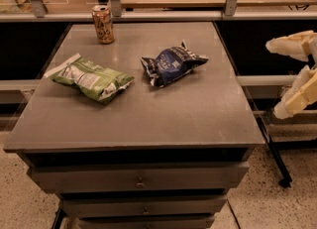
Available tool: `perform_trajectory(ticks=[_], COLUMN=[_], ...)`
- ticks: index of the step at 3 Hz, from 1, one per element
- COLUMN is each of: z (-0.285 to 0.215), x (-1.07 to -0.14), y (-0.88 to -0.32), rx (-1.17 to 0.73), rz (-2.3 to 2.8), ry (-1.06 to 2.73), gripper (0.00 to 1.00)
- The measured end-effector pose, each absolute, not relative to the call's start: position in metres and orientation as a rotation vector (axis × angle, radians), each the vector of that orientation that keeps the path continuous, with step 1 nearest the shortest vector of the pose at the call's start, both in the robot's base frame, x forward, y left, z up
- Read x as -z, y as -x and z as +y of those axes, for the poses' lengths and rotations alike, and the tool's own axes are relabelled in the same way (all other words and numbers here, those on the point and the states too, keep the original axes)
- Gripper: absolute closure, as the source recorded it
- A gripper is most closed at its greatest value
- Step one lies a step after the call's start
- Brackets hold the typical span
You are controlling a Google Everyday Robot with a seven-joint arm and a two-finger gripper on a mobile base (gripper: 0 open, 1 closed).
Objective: Move orange can near blue chip bag
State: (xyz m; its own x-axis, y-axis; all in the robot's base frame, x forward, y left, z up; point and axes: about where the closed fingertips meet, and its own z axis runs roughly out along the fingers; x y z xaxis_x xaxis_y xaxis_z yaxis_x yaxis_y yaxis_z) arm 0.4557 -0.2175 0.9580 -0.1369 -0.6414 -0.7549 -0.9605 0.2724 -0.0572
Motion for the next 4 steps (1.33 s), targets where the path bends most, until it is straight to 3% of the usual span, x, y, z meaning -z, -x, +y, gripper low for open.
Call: perform_trajectory(ticks=[2,4], z=[-0.206,-0.199], x=[-0.96,-0.955], y=[-0.465,-0.478], rx=[-0.847,-0.933], rz=[1.659,1.576], ry=[1.294,1.218], gripper=[0.0,0.0])
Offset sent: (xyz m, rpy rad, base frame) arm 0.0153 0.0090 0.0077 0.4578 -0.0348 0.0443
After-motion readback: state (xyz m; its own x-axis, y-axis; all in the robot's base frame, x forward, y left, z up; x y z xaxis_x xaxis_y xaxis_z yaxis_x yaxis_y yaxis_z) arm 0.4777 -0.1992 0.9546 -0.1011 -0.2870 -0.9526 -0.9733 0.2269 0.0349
